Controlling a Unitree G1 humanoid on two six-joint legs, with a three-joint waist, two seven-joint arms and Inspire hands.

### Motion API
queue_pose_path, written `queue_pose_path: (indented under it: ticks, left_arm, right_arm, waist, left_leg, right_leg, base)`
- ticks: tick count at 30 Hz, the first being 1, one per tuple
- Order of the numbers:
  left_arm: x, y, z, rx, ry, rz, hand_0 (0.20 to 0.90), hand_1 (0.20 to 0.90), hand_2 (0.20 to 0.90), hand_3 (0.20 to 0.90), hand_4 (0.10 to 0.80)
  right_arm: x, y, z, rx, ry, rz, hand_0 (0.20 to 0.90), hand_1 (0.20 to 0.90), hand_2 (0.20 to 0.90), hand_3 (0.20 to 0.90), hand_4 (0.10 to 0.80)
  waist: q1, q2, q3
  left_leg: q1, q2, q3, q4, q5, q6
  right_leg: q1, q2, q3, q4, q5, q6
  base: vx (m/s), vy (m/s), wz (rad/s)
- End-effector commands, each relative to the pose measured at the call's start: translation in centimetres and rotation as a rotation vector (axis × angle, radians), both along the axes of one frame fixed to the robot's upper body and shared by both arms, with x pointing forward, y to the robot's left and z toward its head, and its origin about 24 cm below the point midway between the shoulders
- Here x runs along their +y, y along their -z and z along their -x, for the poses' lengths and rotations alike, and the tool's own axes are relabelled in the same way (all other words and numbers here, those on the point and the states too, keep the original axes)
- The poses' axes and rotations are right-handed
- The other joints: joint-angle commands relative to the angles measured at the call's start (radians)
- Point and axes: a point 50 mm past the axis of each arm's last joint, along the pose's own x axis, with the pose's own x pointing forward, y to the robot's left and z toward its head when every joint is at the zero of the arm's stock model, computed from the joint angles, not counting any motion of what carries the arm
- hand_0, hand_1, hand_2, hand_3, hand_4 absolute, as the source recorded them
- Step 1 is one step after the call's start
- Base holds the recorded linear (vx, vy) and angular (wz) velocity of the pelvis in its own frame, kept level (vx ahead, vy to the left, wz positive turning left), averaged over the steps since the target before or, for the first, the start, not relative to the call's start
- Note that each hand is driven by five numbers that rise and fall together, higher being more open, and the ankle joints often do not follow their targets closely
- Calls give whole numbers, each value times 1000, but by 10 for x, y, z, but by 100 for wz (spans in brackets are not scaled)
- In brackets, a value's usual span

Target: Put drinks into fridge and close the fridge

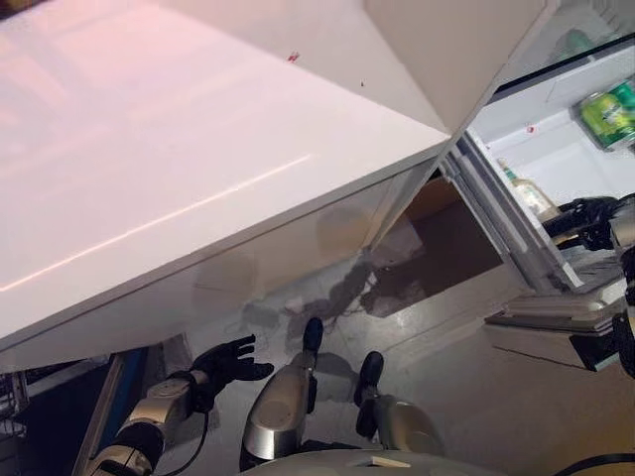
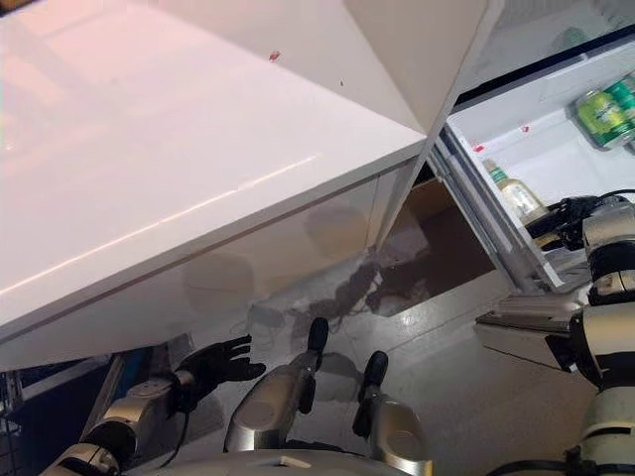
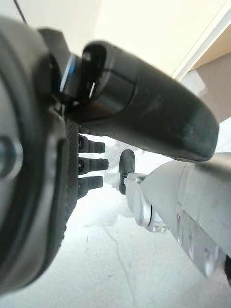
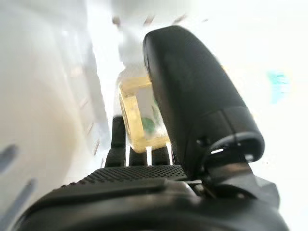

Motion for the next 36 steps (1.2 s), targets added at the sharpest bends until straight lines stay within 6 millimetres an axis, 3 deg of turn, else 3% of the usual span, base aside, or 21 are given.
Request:
queue_pose_path:
  ticks: [1,7,11,16,20,22,28,31,36]
  left_arm:
    - [8,17,39,122,3,-47,900,900,900,900,800]
    - [6,27,54,183,-23,-60,900,900,900,900,800]
    - [9,34,66,226,-54,-80,900,900,900,900,800]
    - [7,41,77,271,-89,-88,900,900,900,900,800]
    - [2,46,83,293,-88,-76,900,900,900,900,800]
    - [-5,50,87,307,-83,-66,900,900,900,900,800]
    - [-10,52,91,316,-68,-54,900,900,900,900,800]
    - [-13,51,85,297,-49,-56,900,900,900,900,800]
    - [-22,50,72,267,-39,-54,900,900,900,900,800]
  right_arm:
    - [-6,-37,7,-167,-98,38,900,900,900,900,800]
    - [0,-64,13,-439,-114,-99,900,900,900,900,800]
    - [6,-91,17,-743,-75,-194,900,900,900,900,800]
    - [-2,-101,33,-1102,127,-363,900,900,900,900,800]
    - [-12,-81,47,-1243,300,-447,900,900,900,900,800]
    - [-18,-57,54,-1287,425,-513,900,900,900,900,800]
    - [-23,-22,65,-1308,590,-590,900,900,900,900,800]
    - [-28,-8,73,-1332,685,-620,900,900,900,900,800]
    - [-32,-1,73,-1333,729,-652,900,900,900,900,800]
  waist:
    - [-7,-73,-175]
    - [-43,-95,-263]
    - [-72,-97,-314]
    - [-106,-83,-349]
    - [-122,-73,-362]
    - [-132,-65,-367]
    - [-135,-59,-358]
    - [-127,-61,-318]
    - [-107,-53,-250]
  left_leg:
    - [3,-1,77,82,-171,-9]
    - [63,-3,99,79,-199,-9]
    - [99,-9,113,78,-221,-4]
    - [131,-11,127,88,-248,3]
    - [144,-13,133,101,-265,10]
    - [148,-15,134,118,-279,18]
    - [134,-23,136,191,-321,40]
    - [76,-25,132,329,-386,57]
    - [-37,-42,110,516,-476,75]
  right_leg:
    - [-88,-7,-11,108,-35,28]
    - [-40,-3,1,104,-52,31]
    - [-10,3,23,96,-60,34]
    - [8,5,52,111,-79,39]
    - [11,1,70,132,-92,42]
    - [11,-4,81,155,-102,41]
    - [-15,-25,84,251,-119,39]
    - [-53,-49,70,357,-169,13]
    - [-123,-74,46,504,-254,-29]
  base:
    - [37,35,-8]
    - [53,31,-9]
    - [50,37,-9]
    - [40,37,-15]
    - [53,29,-17]
    - [78,14,-22]
    - [61,-8,-14]
    - [-5,-29,-1]
    - [-42,12,11]
